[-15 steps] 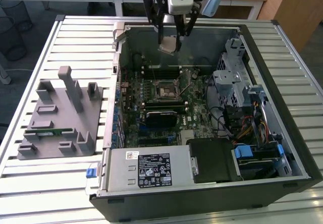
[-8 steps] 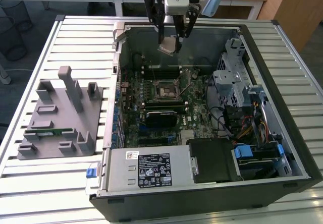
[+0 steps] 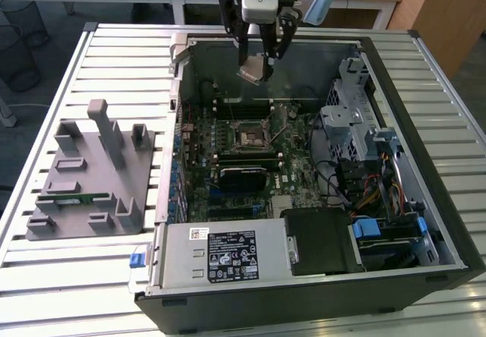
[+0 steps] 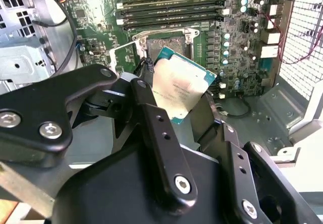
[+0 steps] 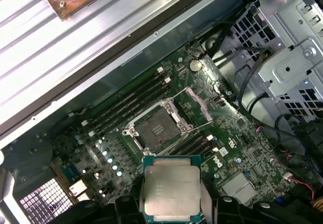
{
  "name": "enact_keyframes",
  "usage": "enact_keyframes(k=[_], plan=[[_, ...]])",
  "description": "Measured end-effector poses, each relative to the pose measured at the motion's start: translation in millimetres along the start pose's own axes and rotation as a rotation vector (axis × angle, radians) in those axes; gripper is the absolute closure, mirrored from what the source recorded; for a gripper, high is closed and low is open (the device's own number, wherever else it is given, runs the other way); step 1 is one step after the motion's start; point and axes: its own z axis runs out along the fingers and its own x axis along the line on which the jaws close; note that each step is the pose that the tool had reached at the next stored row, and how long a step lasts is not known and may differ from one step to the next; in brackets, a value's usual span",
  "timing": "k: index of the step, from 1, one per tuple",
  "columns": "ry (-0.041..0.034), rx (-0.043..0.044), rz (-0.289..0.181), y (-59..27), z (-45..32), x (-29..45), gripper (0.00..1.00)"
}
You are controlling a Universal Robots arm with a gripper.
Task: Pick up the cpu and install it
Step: 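Place the cpu into insertion slot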
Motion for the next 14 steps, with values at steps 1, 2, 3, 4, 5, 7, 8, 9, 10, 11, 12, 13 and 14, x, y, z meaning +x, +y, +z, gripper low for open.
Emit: enact_keyframes(k=[1, 2, 3, 4, 5, 7, 8, 9, 10, 11, 12, 13, 14], plan=[[-0.0002, 0.0001, 0.0, 0.0, 0.1, 0.0, 0.47], [-0.0002, 0.0001, 0.0, 0.0, 0.1, 0.0, 0.47], [-0.0002, 0.0001, 0.0, 0.0, 0.1, 0.0, 0.47], [-0.0006, 0.0002, 0.002, 0.0, 0.3, 0.0, 0.47], [-0.0027, 0.0009, 0.006, 0.0, 0.7, 0.1, 0.47], [-0.0063, 0.0031, 0.023, 0.0, 1.3, 0.1, 0.47], [-0.0073, 0.0035, 0.037, 0.0, 1.8, 0.0, 0.47], [-0.0085, 0.0039, 0.053, 0.0, 2.4, 0.1, 0.47], [-0.0097, 0.004, 0.067, 0.0, 2.9, 0.1, 0.47], [-0.0103, 0.0043, 0.08, 0.0, 3.4, 0.1, 0.47], [-0.0108, 0.0047, 0.094, 0.0, 3.9, 0.2, 0.47], [-0.0114, 0.0051, 0.108, 0.0, 4.3, 0.2, 0.47], [-0.0119, 0.0055, 0.123, 0.0, 4.8, 0.2, 0.47]])
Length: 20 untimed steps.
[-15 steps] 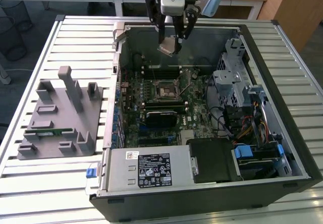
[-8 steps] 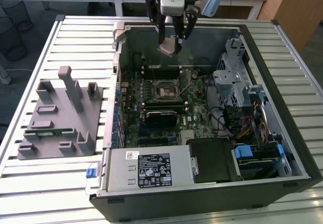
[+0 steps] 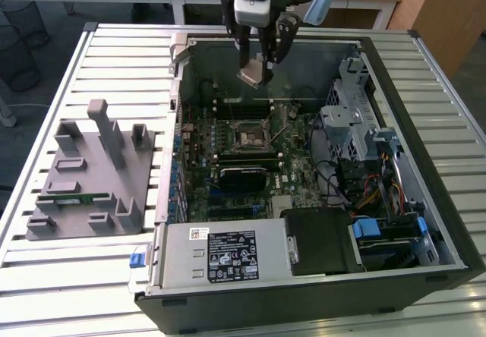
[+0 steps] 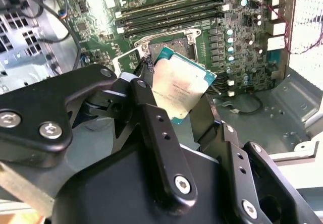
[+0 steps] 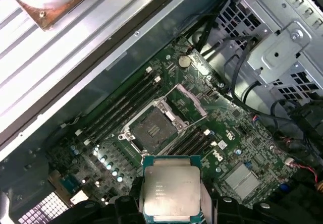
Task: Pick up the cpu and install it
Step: 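Place the cpu into insertion slot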
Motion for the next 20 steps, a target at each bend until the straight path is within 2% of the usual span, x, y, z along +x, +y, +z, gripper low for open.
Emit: enact_keyframes(k=[20], plan=[[-0.0111, 0.0106, 0.325, -0.2, 8.6, 0.3, 0.47]])
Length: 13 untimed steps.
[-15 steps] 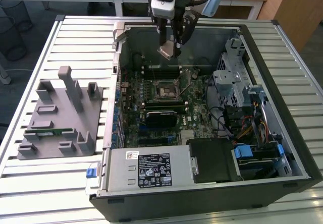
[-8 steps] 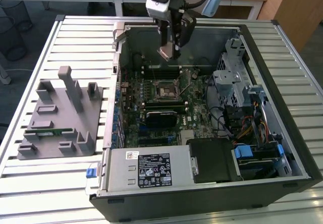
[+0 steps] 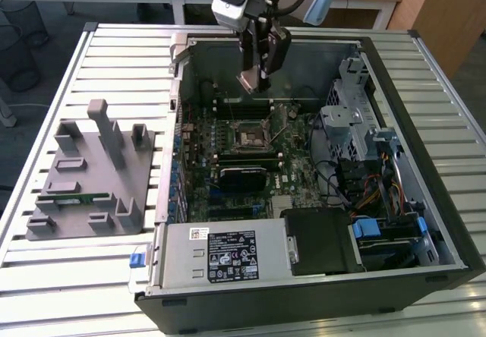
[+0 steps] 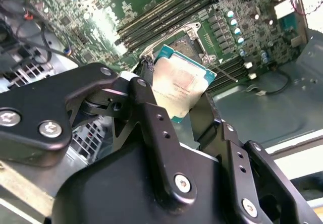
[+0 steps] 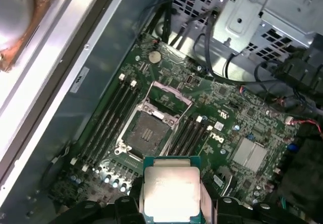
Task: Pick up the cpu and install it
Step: 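Place the cpu into insertion slot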
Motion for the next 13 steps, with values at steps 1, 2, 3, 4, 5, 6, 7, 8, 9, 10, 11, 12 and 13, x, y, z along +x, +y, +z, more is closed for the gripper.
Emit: enact_keyframes(k=[1, 2, 3, 4, 5, 6, 7, 8, 9, 10, 11, 12, 13], plan=[[-0.0005, 0.0005, 0.016, 0.0, 0.4, 0.0, 0.47], [-0.0011, 0.001, 0.029, 0.0, 0.8, 0.1, 0.47], [-0.0015, 0.0013, 0.042, 0.0, 1.2, 0.2, 0.47], [-0.002, 0.0016, 0.057, 0.0, 1.6, 0.3, 0.47], [-0.0025, 0.0021, 0.072, 0.1, 2.0, 0.3, 0.47], [-0.003, 0.0024, 0.085, 0.1, 2.5, 0.5, 0.47], [-0.0035, 0.0028, 0.097, 0.1, 3.0, 0.6, 0.47], [-0.004, 0.0033, 0.109, 0.2, 3.4, 0.7, 0.47], [-0.0044, 0.0037, 0.122, 0.2, 4.1, 0.8, 0.47], [-0.0049, 0.0041, 0.135, 0.3, 4.8, 0.9, 0.47], [-0.0054, 0.0046, 0.151, 0.2, 5.5, 0.9, 0.47], [-0.0059, 0.0051, 0.166, 0.2, 6.1, 0.9, 0.47], [-0.0065, 0.0056, 0.182, 0.2, 6.8, 1.0, 0.47]])
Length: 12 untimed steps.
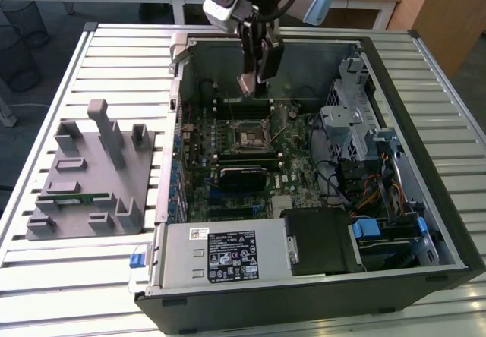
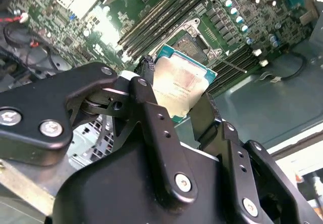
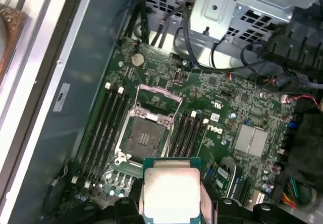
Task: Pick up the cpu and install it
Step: 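Place the cpu into insertion slot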
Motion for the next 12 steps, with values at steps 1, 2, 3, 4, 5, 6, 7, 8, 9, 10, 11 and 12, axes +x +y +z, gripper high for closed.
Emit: enact_keyframes(k=[1, 2, 3, 4, 5, 6, 7, 8, 9, 10, 11, 12], plan=[[-0.0006, 0.0005, 0.016, 0.0, 0.6, 0.0, 0.47], [-0.0012, 0.0012, 0.034, -0.1, 1.3, 0.0, 0.47], [-0.0017, 0.0017, 0.049, -0.1, 1.9, 0.1, 0.47], [-0.0021, 0.002, 0.061, -0.1, 2.6, 0.2, 0.47], [-0.0025, 0.0024, 0.072, -0.1, 3.4, 0.3, 0.47], [-0.0029, 0.0028, 0.081, -0.1, 4.3, 0.7, 0.47], [-0.0031, 0.0029, 0.089, 0.0, 5.5, 1.2, 0.47], [-0.0034, 0.0033, 0.1, 0.1, 6.9, 1.4, 0.47], [-0.004, 0.0038, 0.114, 0.1, 8.0, 1.5, 0.47], [-0.0044, 0.0042, 0.129, 0.1, 9.2, 1.6, 0.47], [-0.005, 0.0047, 0.143, 0.1, 10.2, 1.6, 0.47], [-0.0054, 0.0051, 0.155, 0.0, 11.2, 1.7, 0.47]])
